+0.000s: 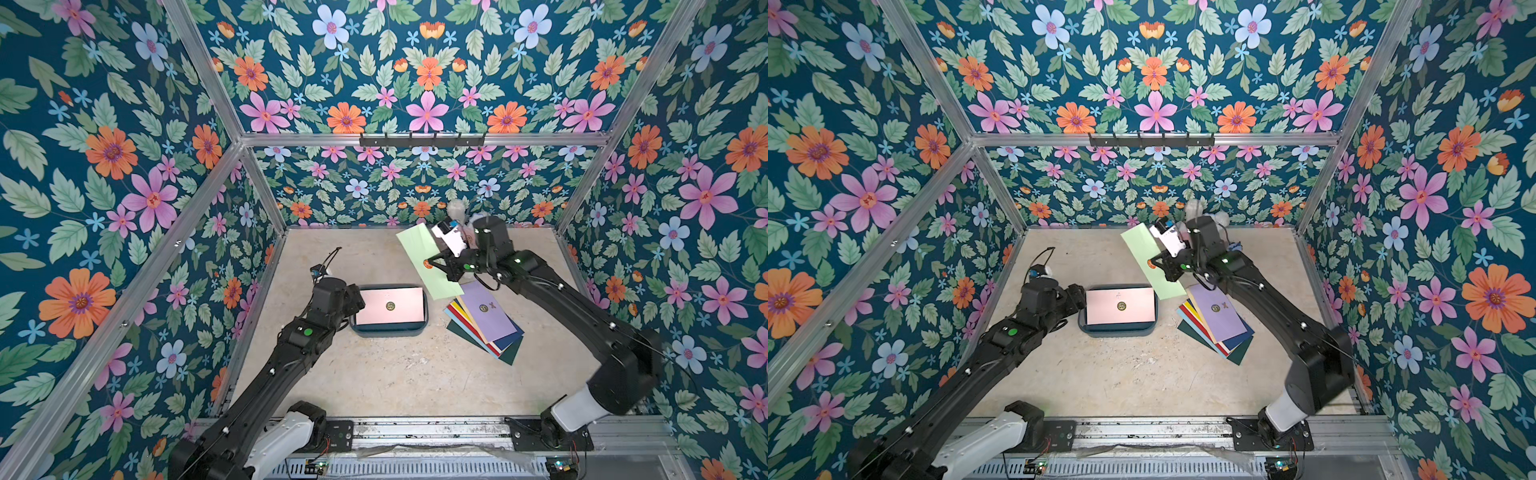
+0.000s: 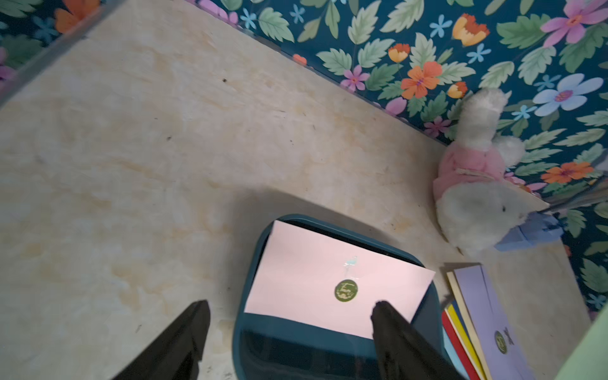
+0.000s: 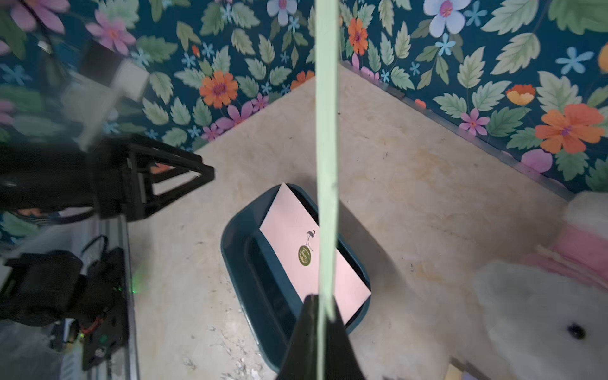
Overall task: Put the sealed envelopes into the storage box
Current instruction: Place the envelope in the storage box.
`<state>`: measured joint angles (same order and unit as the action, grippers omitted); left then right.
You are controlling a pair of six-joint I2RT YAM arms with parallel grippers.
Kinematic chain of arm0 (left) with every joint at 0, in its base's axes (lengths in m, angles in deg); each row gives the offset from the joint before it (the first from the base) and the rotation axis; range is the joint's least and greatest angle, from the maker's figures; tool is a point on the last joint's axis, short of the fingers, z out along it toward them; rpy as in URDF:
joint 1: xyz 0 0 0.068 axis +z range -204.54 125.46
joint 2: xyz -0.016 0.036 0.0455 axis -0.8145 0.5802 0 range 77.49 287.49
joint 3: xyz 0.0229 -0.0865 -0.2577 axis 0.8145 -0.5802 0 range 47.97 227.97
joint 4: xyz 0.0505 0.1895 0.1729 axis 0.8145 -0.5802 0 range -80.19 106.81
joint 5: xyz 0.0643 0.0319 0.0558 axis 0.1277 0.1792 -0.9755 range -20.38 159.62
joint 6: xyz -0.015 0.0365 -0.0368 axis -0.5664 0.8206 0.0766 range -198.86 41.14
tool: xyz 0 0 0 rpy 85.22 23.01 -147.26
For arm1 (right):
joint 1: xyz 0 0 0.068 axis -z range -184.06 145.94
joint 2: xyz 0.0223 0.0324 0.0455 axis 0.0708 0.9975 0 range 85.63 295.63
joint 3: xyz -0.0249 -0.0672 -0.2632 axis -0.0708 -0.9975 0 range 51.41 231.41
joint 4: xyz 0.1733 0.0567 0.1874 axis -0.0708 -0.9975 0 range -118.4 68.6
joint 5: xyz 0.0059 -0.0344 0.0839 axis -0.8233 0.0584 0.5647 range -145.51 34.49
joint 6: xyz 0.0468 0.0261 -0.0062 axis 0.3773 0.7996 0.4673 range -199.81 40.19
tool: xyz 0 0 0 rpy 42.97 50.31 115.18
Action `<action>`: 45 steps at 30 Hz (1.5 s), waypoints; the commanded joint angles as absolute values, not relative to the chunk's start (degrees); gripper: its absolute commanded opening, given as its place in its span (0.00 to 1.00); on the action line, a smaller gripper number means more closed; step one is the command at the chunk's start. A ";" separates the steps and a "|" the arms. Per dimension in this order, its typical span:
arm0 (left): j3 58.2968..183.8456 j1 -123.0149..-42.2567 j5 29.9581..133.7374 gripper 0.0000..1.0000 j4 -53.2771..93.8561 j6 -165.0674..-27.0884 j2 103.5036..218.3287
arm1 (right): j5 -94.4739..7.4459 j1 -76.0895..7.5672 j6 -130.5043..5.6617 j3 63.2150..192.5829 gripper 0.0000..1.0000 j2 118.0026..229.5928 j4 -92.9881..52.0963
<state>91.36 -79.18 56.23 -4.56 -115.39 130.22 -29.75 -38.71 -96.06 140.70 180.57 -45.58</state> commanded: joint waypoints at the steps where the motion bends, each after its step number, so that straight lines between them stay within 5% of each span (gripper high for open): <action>1: 91.51 -78.88 48.97 0.83 -11.06 -113.83 126.89 | -37.38 -42.34 -110.85 154.59 0.00 191.29 -66.63; 9: 95.62 -78.88 49.34 0.82 -17.71 -109.60 124.79 | -40.58 -49.30 -120.56 179.16 0.00 209.98 -78.83; 31: 93.93 -78.88 52.42 0.84 -16.50 -106.97 122.05 | -46.92 -56.00 -129.64 171.74 0.00 214.96 -77.07; 36: 94.11 -78.88 52.69 0.84 -16.50 -106.98 122.62 | -50.19 -56.79 -127.57 171.46 0.25 215.36 -74.56; 45: 93.86 -78.88 54.09 0.84 -16.33 -107.03 123.31 | -55.34 -56.79 -125.27 170.43 0.36 213.93 -69.44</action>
<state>93.90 -78.92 53.65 -17.43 -107.26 123.29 -51.72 -56.81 -127.31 170.67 215.02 -72.62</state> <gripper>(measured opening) 0.837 0.350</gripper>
